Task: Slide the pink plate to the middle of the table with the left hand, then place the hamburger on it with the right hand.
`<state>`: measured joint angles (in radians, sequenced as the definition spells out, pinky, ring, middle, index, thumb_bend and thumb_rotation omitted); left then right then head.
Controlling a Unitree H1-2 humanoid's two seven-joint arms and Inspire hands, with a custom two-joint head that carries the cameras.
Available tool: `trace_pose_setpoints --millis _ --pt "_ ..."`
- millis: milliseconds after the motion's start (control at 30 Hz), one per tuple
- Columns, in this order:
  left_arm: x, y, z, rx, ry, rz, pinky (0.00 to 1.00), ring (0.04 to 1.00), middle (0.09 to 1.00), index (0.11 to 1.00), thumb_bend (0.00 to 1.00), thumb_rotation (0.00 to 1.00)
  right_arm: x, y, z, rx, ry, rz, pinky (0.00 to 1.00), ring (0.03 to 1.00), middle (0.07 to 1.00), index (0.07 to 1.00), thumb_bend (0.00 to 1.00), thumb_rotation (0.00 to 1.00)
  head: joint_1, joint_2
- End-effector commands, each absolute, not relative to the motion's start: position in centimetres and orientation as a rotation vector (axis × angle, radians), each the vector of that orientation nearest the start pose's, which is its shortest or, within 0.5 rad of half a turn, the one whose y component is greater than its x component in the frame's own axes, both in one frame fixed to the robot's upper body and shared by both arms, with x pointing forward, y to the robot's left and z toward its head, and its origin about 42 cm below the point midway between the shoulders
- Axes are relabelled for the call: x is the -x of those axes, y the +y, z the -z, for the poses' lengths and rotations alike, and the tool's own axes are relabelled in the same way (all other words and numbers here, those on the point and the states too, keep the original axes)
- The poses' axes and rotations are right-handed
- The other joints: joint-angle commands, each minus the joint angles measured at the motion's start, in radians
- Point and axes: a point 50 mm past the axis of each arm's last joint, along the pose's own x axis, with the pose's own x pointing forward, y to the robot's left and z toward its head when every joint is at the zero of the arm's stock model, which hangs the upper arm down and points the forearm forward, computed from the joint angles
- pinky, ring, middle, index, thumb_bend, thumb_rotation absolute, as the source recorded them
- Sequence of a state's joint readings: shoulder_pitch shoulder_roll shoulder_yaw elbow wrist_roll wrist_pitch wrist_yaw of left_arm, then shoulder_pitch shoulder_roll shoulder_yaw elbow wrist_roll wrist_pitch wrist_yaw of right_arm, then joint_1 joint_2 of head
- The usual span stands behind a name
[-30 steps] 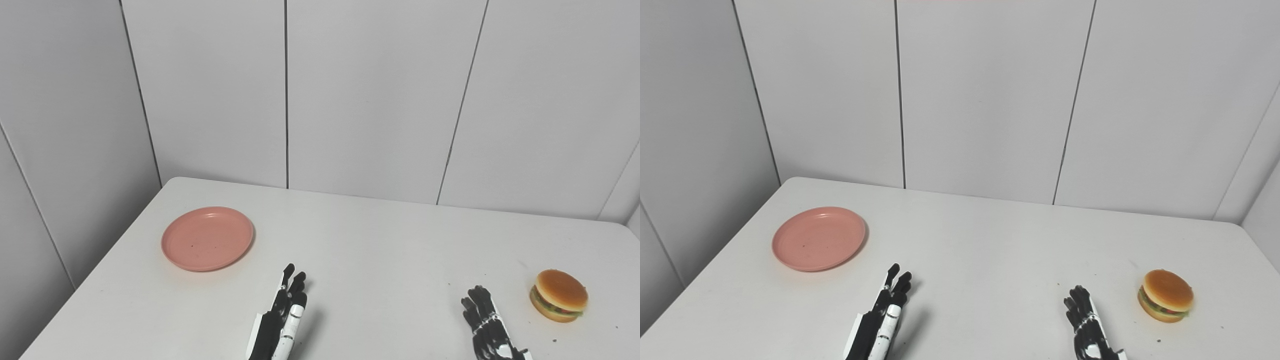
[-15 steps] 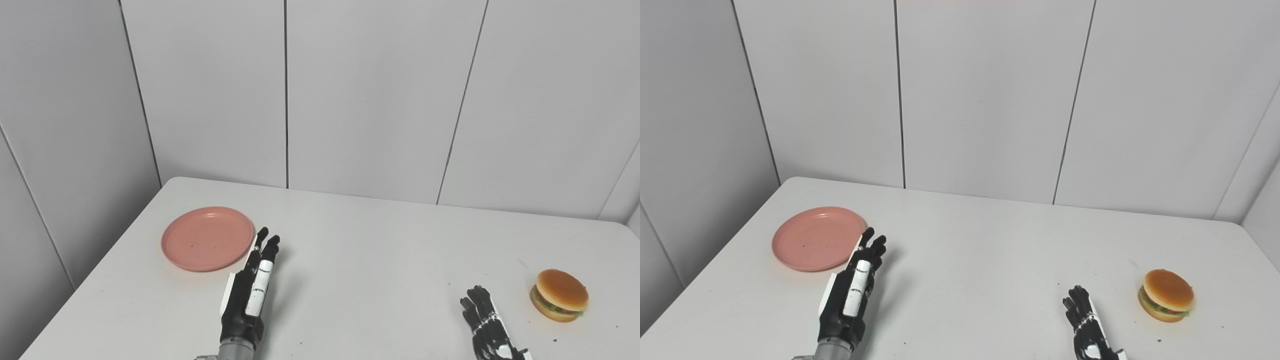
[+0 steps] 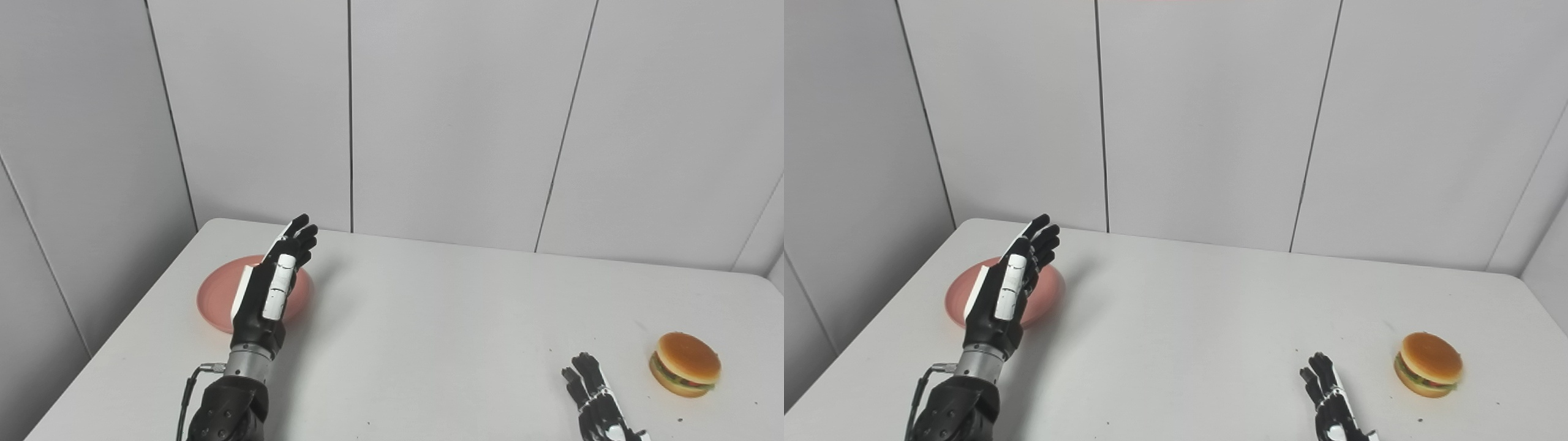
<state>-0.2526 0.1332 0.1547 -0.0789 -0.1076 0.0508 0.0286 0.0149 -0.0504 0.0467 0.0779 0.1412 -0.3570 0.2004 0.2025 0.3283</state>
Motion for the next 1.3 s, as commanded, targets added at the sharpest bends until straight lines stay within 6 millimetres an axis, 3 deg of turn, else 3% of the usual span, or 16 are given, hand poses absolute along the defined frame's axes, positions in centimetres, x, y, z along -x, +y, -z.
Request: trace_pose_setpoints --millis 0,300,500,633,967,1100,1267 --pt "-37.4 28.8 -23.4 -0.028 -0.432 -0.114 0.98 0.911 0.894 0.846 0.89 0.9 -28.2 -21.6 -5.6 -0.064 -0.075 -0.179 1.0 0.948 0.969 0.96 0.83 1.0 -0.001 0.001" --pt "-40.3 34.0 -26.0 -0.039 -0.495 -0.228 0.92 0.866 0.872 0.853 0.89 0.85 -28.2 -21.6 -5.5 -0.059 -0.068 -0.179 1.0 0.949 0.968 0.96 0.83 1.0 -0.004 0.001" --pt "-42.3 39.1 -25.6 -0.154 -0.501 -0.321 0.89 0.885 0.876 0.847 0.91 0.85 -28.2 -21.6 -5.4 -0.057 -0.061 -0.18 1.0 0.95 0.968 0.96 0.84 1.0 -0.005 0.003" --pt "-43.2 41.3 -25.2 -0.215 -0.484 -0.354 0.87 0.881 0.875 0.848 0.95 0.86 -28.2 -21.7 -5.4 -0.055 -0.059 -0.181 1.0 0.954 0.971 0.962 0.84 1.0 -0.005 0.006" --pt "-44.5 44.9 -24.1 -0.221 -0.409 -0.435 0.87 0.894 0.874 0.852 0.92 0.85 -28.0 -21.5 -5.5 -0.059 -0.054 -0.185 1.0 0.953 0.973 0.963 0.85 1.0 -0.012 0.013" --pt "-44.7 45.9 -23.0 -0.221 -0.378 -0.452 0.88 0.903 0.873 0.854 0.84 0.82 -27.9 -21.5 -5.5 -0.058 -0.055 -0.187 1.0 0.953 0.975 0.963 0.84 1.0 -0.014 0.015" --pt "-45.0 46.5 -21.2 -0.212 -0.326 -0.457 0.85 0.889 0.88 0.847 0.82 0.83 -27.8 -21.5 -5.6 -0.058 -0.052 -0.188 1.0 0.953 0.977 0.963 0.85 1.0 -0.017 0.015"
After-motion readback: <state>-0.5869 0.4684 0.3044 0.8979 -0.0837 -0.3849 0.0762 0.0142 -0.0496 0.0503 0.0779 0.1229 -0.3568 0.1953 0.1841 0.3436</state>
